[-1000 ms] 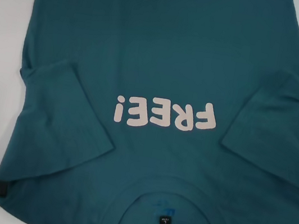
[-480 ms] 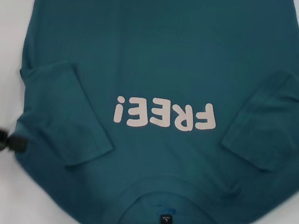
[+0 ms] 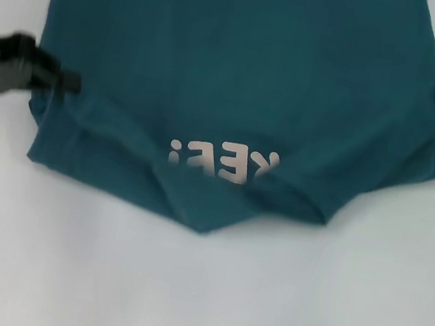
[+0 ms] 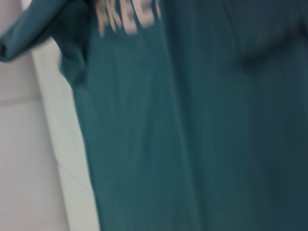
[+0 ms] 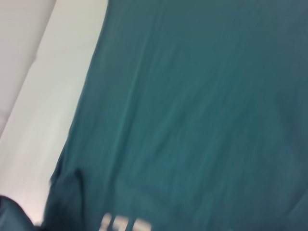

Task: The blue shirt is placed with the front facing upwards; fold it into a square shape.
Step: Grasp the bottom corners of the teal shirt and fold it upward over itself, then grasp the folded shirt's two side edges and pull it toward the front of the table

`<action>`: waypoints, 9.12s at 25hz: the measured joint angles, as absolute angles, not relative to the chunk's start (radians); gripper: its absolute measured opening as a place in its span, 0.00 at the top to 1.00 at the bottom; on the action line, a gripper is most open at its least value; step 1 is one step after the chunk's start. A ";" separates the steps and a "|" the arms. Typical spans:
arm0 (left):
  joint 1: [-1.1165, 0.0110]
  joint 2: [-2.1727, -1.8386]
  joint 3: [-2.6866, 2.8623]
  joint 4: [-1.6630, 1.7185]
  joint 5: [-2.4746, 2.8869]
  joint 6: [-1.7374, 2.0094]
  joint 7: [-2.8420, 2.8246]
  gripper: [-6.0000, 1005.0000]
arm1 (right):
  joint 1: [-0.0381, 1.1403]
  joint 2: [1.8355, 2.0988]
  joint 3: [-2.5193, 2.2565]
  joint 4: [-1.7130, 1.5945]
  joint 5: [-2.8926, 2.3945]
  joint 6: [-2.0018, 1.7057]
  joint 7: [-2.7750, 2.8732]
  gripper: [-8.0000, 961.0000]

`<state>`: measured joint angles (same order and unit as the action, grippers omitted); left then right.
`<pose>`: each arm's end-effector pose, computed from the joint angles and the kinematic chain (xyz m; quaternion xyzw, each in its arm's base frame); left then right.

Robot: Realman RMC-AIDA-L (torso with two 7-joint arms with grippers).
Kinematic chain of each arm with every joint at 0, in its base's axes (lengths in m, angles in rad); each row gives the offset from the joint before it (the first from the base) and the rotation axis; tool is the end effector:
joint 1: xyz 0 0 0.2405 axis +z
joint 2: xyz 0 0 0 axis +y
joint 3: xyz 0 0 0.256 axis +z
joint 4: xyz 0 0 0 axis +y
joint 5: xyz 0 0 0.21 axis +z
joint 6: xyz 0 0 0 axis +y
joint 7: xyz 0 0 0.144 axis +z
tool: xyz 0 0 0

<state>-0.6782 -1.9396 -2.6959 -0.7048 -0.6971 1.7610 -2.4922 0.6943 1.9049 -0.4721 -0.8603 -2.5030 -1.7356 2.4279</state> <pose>-0.2751 0.3467 0.0664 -0.7389 -0.6600 -0.1342 0.0202 0.2745 0.3662 0.1082 -0.7869 0.5981 0.0927 0.1207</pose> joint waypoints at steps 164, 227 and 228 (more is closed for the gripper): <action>-0.550 -2.028 -2.453 -0.601 -0.980 1.092 -2.417 0.22 | 0.396 1.954 -0.495 -0.727 -1.881 -1.668 2.041 0.11; -0.578 -1.997 -2.416 -0.626 -0.913 1.154 -2.573 1.00 | 0.369 1.951 -0.414 -0.712 -1.880 -1.724 2.036 0.11; -0.578 -1.998 -2.418 -0.627 -0.913 1.154 -2.572 1.00 | 0.368 1.951 -0.414 -0.709 -1.880 -1.724 2.036 0.11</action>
<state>-0.5782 -1.9976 -2.4178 -0.6265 -0.9126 1.1536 -2.5720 0.3678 1.9505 -0.4142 -0.7091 -1.8799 -1.7242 2.0356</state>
